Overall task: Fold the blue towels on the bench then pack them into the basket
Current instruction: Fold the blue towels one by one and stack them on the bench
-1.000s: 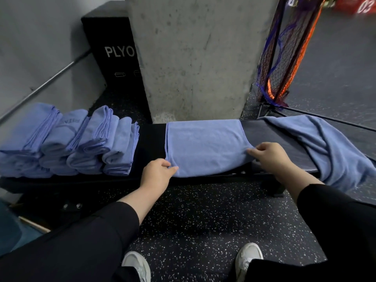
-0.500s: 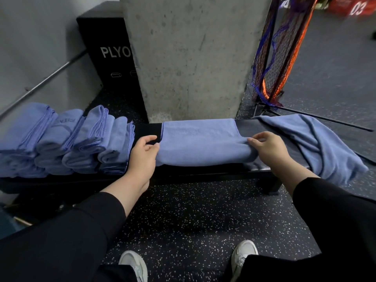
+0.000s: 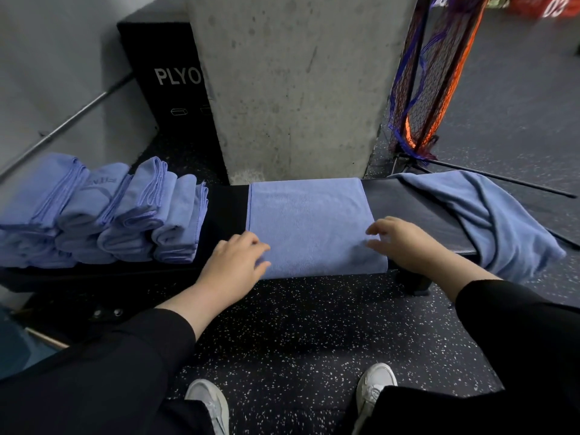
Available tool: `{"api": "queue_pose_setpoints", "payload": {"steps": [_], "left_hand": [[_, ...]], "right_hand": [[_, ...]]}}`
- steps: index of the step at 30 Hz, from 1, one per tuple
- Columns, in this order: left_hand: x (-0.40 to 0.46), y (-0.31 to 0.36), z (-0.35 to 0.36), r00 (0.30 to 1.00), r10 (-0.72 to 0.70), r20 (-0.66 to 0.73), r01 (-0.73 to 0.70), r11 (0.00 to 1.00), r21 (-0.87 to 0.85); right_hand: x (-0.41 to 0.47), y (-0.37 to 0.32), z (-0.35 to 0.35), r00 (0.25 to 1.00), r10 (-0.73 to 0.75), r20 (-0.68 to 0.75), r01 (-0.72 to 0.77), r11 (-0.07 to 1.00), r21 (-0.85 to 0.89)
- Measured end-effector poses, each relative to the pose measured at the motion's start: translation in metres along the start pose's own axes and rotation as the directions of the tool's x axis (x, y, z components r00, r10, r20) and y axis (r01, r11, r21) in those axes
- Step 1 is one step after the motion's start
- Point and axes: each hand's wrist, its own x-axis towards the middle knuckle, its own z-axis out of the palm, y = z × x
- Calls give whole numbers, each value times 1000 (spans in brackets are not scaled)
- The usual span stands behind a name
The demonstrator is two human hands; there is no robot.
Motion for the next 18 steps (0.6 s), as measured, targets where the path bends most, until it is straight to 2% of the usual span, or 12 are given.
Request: {"api": "queue_pose_setpoints", "payload": {"steps": [2,4,8,13,18], "left_hand": [[-5,0,6,994,88,70,-94,992,88],[-11,-2,13,990,111,89,-123,982,142],[-13,-5,17,991,92,96,-108,979,173],[-11,-11,27,963,58,262,-106,979,173],[4,-11,26,950,11,313,-64,985,159]], "right_hand": [[-5,-6,8,987,-94,127,98,995,-24],[-11,-6,20,974,-134,181,155,982,-108],[-18,-2,32,982,-118,150,149,966,-213],[-21,1,52,971,-65,231,152,912,-382],[-8,1,53,973,-76,219,150,927,-345]]}}
